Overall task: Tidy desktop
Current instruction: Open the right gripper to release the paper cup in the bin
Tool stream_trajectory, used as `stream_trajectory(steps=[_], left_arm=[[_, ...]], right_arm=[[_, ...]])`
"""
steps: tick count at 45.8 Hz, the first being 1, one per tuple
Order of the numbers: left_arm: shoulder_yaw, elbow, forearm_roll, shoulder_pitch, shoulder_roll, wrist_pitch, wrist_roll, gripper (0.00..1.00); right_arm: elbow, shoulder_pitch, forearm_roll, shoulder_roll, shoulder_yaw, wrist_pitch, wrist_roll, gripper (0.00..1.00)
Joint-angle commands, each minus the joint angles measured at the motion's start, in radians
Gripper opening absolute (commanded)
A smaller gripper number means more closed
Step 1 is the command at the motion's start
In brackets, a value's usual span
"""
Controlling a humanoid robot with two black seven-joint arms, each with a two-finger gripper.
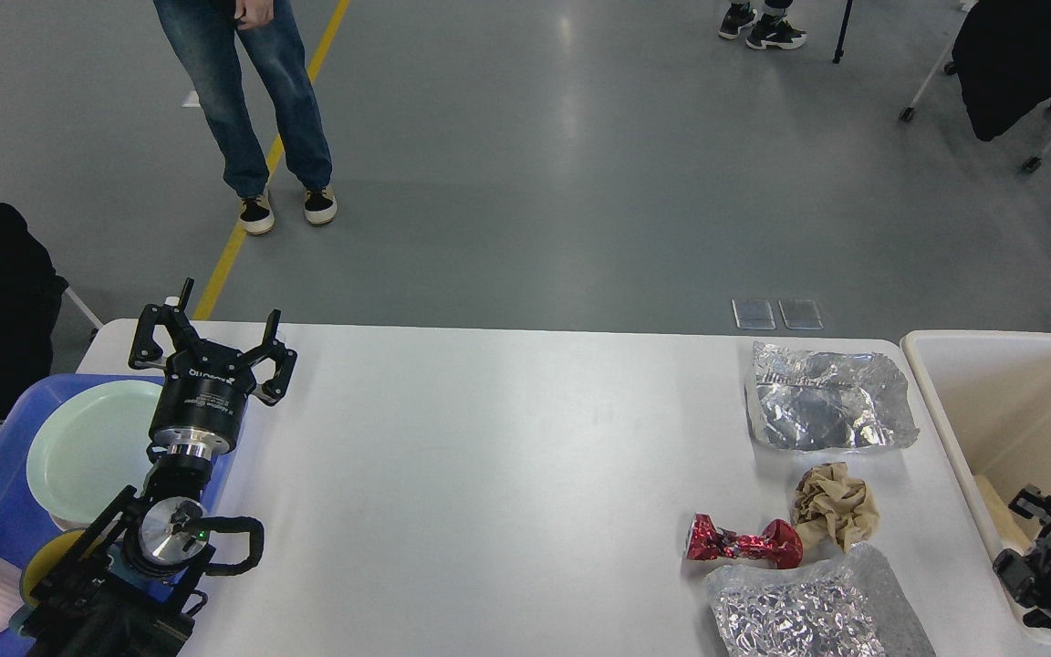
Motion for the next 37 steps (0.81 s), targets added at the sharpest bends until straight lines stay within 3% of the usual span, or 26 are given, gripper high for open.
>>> stream_trajectory(steps=[1,17,27,37], left_arm=[[0.000,0.000,0.000,0.000,0.000,0.000,0.000,0.96],[0.000,0.000,-0.002,0.000,0.000,0.001,0.000,0.96],[0.000,0.000,0.000,0.001,0.000,0.000,0.002,0.97],[0.000,0.000,0.000,0.000,0.000,0.000,0.002,0.96]], right_arm=[[0.004,0.023,0.000,-0.009,0.005,0.029,0.000,1.00],[0.141,0.190,0.002,-0.058,0.017,0.156,-0.006,1.00],[0.460,0.452,-0.018,-0.199,-0.007,0.247,-0.015,1.00],[0.740,0.761,-0.025,-0.216,-0.180,0.400,-0.046,1.00]])
